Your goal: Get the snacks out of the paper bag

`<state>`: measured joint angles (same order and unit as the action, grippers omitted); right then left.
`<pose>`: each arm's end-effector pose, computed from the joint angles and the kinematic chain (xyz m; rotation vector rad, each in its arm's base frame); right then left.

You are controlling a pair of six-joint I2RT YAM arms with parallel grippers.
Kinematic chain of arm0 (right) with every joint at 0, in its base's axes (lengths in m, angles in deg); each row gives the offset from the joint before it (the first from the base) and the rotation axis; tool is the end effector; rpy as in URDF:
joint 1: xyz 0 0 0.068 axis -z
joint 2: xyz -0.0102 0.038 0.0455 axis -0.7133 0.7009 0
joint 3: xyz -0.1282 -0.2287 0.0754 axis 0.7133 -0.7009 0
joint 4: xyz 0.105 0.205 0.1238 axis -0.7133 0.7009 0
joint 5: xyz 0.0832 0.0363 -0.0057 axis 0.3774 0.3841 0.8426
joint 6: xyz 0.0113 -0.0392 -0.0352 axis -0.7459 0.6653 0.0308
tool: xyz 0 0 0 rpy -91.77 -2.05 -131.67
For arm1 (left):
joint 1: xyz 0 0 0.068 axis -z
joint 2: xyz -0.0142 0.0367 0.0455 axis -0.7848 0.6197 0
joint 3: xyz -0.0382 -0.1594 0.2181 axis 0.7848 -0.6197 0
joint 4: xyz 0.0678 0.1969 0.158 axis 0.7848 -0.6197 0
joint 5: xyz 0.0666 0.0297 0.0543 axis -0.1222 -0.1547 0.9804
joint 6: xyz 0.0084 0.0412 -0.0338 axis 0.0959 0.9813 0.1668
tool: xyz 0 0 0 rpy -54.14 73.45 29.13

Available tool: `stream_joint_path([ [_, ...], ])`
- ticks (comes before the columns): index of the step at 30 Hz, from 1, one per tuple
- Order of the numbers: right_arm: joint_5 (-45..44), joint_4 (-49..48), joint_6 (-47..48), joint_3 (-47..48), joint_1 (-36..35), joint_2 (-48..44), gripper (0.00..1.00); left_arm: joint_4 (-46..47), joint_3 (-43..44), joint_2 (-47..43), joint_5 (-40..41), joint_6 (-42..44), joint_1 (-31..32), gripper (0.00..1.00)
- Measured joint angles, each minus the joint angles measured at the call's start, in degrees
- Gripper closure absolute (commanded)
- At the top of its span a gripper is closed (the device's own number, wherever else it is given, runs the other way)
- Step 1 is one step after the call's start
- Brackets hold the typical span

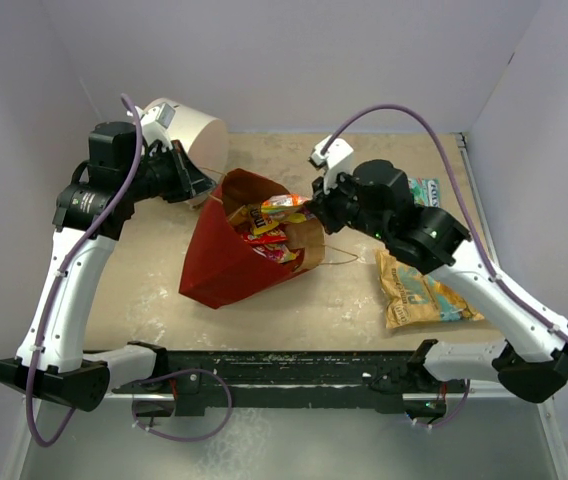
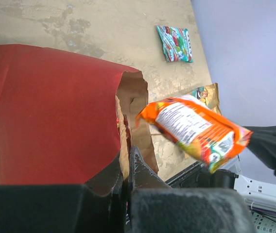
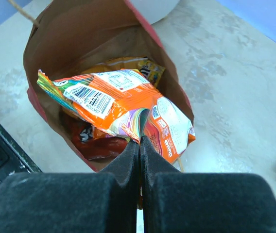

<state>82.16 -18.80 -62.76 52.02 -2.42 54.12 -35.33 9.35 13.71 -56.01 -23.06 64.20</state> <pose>0.1779 0.1928 0.4484 -0.6630 1.7623 0.5462 0.2204 -0.0636 0.4527 -0.0680 2.1391 -0.8812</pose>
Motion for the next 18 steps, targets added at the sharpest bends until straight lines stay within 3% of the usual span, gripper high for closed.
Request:
stream_joint_path([
  [11, -19.74, 12.61, -15.45, 13.33, 0.74, 1.62, 1.00, 0.00, 0.00, -0.07, 0.04, 0.11, 0.00, 1.00],
  [18, -30.18, 19.76, -25.14, 17.03, 8.61, 4.15, 1.00, -0.04, -0.63, -1.09, 0.09, 0.11, 0.00, 1.00],
])
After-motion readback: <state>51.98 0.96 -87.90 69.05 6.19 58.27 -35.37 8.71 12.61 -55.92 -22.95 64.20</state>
